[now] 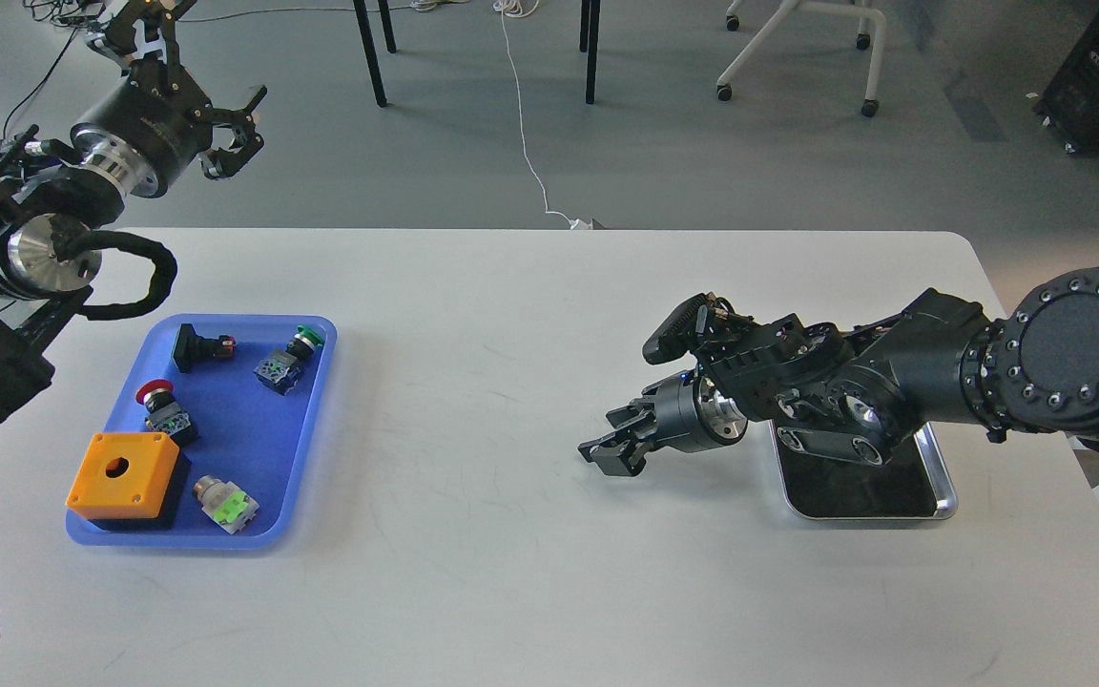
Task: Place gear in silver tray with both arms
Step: 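Close the right gripper on the black gear, then carry the gear over the silver tray and release it inside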
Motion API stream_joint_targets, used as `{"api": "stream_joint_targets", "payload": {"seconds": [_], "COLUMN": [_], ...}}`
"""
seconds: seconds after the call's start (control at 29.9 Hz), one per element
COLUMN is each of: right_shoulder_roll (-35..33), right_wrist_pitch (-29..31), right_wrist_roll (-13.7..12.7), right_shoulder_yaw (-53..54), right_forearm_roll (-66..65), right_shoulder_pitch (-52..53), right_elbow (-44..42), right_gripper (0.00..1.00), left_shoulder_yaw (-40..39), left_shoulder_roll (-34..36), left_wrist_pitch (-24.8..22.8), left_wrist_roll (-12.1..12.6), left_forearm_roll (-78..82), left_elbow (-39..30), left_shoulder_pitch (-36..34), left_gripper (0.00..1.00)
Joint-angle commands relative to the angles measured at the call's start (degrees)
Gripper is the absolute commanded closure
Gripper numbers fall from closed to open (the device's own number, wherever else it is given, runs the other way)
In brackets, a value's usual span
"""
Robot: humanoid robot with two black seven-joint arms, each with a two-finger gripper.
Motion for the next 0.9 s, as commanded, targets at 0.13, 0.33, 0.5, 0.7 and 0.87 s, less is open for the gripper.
{"api": "stream_joint_targets", "payload": {"seconds": [0.13, 0.33, 0.5, 0.7, 0.87], "right_shoulder_roll": [0.0, 0.0, 0.0, 0.0, 0.0], "right_wrist_pitch": [0.3, 0.5, 0.6, 0.7, 0.7], "right_wrist_roll": [0.0, 0.0, 0.0, 0.0, 0.0], "right_shoulder_yaw": [-0.2, -0.2, -0.4, -0.6, -0.9], "right_forearm_roll": [-1.3, -1.3, -1.4, -3.8, -3.9], "right_shoulder_pitch": [0.1, 0.0, 0.0, 0.5, 1.5], "right_elbow": [0.0, 0.1, 0.5, 0.7, 0.7], "right_gripper": [0.51, 0.56, 0.63, 0.77, 0.86], "left_shoulder_yaw": [0.0, 0.1, 0.0, 0.0, 0.0], "left_shoulder_roll": [-0.2, -0.2, -0.2, -0.1, 0.0], "left_wrist_pitch": [-1.7, -1.7, -1.7, -1.7, -1.8], "left_wrist_roll": [0.0, 0.0, 0.0, 0.0, 0.0], "left_forearm_roll": [0.0, 0.0, 0.0, 0.0, 0.0], "left_elbow": [2.3, 2.3, 2.4, 2.4, 3.4], "left_shoulder_pitch": [0.0, 0.1, 0.3, 0.4, 0.4], "left_gripper": [0.02, 0.02, 0.02, 0.02, 0.02]}}
